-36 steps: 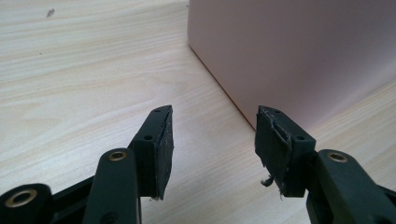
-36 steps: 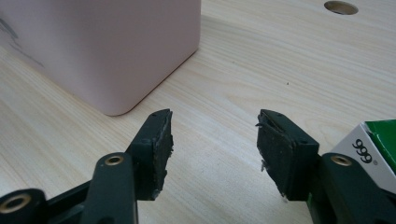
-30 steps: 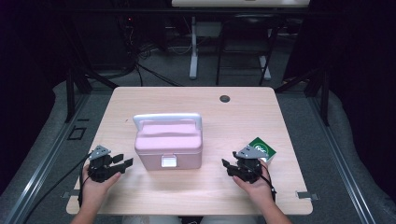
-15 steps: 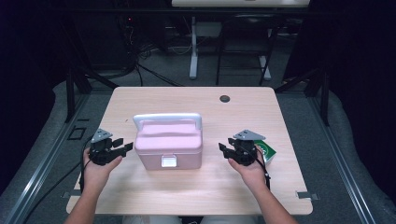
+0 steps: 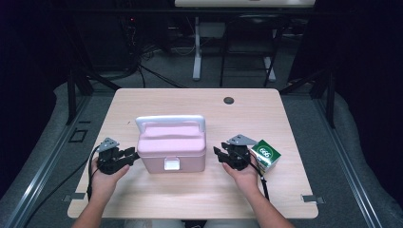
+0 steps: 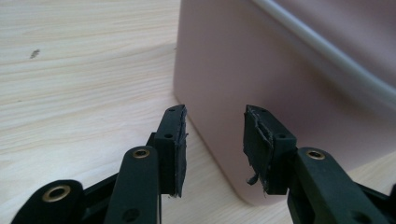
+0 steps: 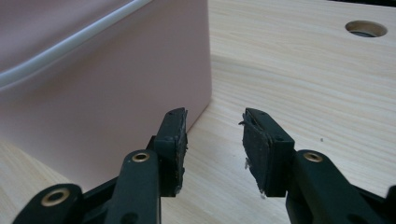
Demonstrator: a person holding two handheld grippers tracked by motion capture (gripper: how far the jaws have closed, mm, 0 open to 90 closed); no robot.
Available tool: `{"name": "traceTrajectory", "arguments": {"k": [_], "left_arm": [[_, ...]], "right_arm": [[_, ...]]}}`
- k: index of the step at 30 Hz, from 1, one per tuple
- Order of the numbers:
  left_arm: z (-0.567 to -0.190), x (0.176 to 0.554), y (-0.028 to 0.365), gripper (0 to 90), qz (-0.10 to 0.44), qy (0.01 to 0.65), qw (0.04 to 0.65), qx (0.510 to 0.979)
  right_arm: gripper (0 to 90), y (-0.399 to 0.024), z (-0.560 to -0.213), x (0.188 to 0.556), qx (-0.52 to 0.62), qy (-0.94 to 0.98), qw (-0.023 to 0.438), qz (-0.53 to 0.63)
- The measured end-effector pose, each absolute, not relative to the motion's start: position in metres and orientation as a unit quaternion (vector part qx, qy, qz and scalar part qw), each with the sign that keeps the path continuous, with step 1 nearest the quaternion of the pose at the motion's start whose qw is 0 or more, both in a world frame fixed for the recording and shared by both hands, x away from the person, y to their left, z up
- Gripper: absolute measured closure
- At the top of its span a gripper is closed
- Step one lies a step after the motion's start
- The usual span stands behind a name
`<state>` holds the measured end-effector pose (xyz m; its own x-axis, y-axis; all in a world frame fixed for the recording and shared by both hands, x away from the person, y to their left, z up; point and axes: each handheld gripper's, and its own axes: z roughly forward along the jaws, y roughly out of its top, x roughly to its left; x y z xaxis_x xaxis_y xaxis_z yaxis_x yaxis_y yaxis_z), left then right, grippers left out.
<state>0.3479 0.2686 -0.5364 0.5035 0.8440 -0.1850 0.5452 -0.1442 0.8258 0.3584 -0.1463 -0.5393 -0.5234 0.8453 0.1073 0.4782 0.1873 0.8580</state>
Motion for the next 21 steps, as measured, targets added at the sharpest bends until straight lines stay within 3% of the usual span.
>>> {"name": "traceTrajectory", "arguments": {"k": [9,12,17,21], "left_arm": [[-0.54,0.345,0.266,64.8,0.159,0.466,0.458,0.74],[-0.538,0.343,0.261,69.0,0.165,0.461,0.454,0.744],[-0.536,0.34,0.256,81.8,0.159,0.462,0.451,0.747],[-0.535,0.339,0.252,89.6,0.161,0.461,0.446,0.75]], "right_arm": [[59.6,-0.127,-0.543,0.357,0.431,0.751,0.198,0.46],[66.1,-0.123,-0.542,0.354,0.433,0.751,0.207,0.454],[84.6,-0.116,-0.543,0.349,0.431,0.747,0.207,0.462],[90.0,-0.111,-0.543,0.345,0.43,0.747,0.219,0.458]]}}
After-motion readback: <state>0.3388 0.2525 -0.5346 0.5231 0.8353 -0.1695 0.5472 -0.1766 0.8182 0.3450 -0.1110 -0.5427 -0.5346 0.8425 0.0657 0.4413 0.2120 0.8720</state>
